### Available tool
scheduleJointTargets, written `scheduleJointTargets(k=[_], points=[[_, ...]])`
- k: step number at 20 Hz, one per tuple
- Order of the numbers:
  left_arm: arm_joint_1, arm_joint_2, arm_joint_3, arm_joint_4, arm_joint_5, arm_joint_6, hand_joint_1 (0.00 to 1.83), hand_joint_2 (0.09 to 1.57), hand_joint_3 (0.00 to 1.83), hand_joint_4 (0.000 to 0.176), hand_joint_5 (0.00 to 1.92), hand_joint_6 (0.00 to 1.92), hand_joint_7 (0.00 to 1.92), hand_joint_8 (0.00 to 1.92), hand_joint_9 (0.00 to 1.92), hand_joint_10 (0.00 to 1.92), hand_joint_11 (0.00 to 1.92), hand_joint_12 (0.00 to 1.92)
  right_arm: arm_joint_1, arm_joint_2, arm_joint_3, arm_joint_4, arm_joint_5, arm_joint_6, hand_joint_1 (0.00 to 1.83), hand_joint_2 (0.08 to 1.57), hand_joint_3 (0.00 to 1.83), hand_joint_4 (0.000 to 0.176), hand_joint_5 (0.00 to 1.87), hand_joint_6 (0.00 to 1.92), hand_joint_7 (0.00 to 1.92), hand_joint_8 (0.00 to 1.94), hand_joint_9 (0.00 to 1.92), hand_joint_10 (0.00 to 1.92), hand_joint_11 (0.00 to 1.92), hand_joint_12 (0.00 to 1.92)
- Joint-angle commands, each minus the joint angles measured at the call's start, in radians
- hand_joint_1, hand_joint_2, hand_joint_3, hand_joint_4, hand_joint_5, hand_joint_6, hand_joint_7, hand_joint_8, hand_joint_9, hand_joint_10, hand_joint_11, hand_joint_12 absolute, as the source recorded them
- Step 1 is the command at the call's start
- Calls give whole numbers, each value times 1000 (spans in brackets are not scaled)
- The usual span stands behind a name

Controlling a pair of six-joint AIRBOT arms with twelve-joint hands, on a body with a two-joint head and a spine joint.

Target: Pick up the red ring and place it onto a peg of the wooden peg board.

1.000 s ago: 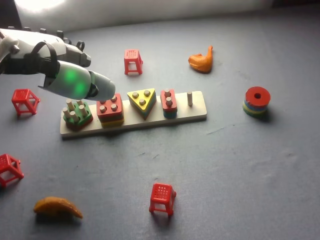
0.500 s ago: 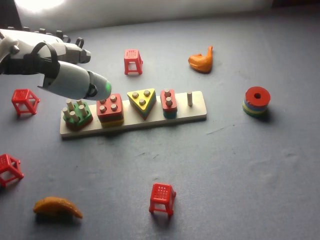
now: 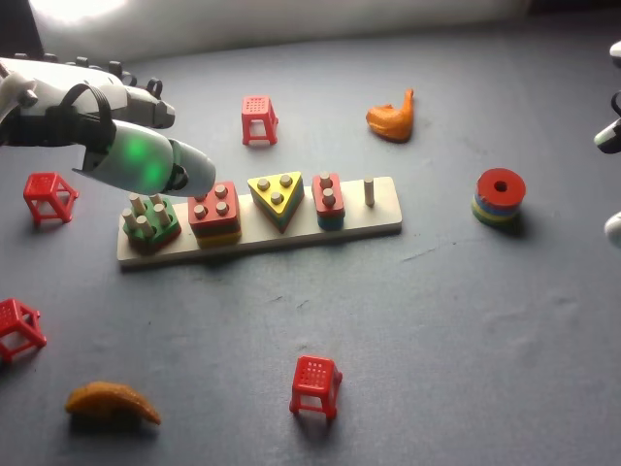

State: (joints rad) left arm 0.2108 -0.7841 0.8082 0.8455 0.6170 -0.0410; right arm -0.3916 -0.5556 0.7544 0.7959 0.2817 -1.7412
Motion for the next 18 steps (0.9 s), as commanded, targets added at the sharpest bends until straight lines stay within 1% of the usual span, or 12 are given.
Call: scheduleJointTargets(k=[1, 4, 6, 8, 9, 10, 11, 13, 14, 16, 18], points=[[-9, 2, 2, 49, -38, 4, 0, 1252, 18, 0, 81, 4, 47, 1, 2, 0, 2, 3, 18, -11, 13, -8, 99, -1, 408, 719, 0, 176, 747, 28, 0, 0, 0, 0, 0, 0], [-9, 2, 2, 49, -38, 4, 0, 1261, 7, 0, 127, 4, 100, 3, 35, 4, 40, 34, 26, -82, 64, -8, 118, -15, 541, 684, 0, 176, 770, 25, 0, 0, 0, 0, 0, 0], [-10, 2, 2, 49, -38, 4, 0, 1265, 5, 0, 115, 0, 86, 0, 27, 0, 28, 37, 26, -141, 111, -8, 132, -32, 600, 673, 0, 176, 752, 12, 0, 0, 0, 0, 0, 0], [-10, 2, 2, 49, -38, 4, 0, 1266, 5, 0, 111, 0, 81, 0, 24, 0, 24, 38, 25, -196, 158, -8, 137, -39, 607, 672, 0, 176, 748, 9, 0, 0, 0, 0, 0, 0], [-10, 2, 2, 49, -38, 4, 0, 1263, 3, 0, 125, 5, 96, 5, 42, 7, 49, 53, 24, -229, 186, -8, 139, -53, 617, 659, 0, 176, 716, 1, 0, 0, 0, 0, 0, 0], [-11, 2, 2, 49, -38, 4, 0, 1269, 5, 0, 122, 3, 96, 4, 37, 4, 38, 53, 18, -256, 209, -8, 141, -60, 689, 663, 0, 176, 707, 0, 0, 0, 0, 0, 0, 0], [-13, 2, 2, 49, -38, 4, 0, 1273, 6, 0, 125, 4, 100, 6, 40, 5, 33, 54, 8, -291, 241, -8, 141, -72, 719, 669, 0, 176, 699, 0, 0, 0, 0, 0, 0, 0], [-14, 2, 2, 49, -38, 4, 0, 1276, 7, 0, 131, 5, 109, 8, 54, 9, 31, 58, 4, -340, 295, -8, 139, -92, 726, 682, 0, 176, 711, 6, 0, 0, 0, 0, 0, 0], [-13, 2, 2, 49, -38, 4, 0, 1276, 0, 0, 142, 3, 131, 4, 79, 5, 5, 189, 5, -362, 322, -8, 128, -92, 748, 678, 0, 176, 724, 10, 0, 0, 0, 0, 0, 0], [-13, 2, 2, 49, -38, 4, 0, 1281, 0, 0, 138, 0, 137, 3, 84, 3, 0, 221, 5, -405, 372, -8, 116, -93, 777, 706, 4, 176, 722, 7, 0, 0, 0, 0, 0, 0], [-12, 3, 2, 49, -38, 4, 0, 1285, 0, 0, 170, 5, 160, 3, 115, 6, 0, 314, -6, -440, 411, -8, 105, -93, 820, 696, 0, 176, 775, 26, 0, 0, 0, 0, 0, 0]])
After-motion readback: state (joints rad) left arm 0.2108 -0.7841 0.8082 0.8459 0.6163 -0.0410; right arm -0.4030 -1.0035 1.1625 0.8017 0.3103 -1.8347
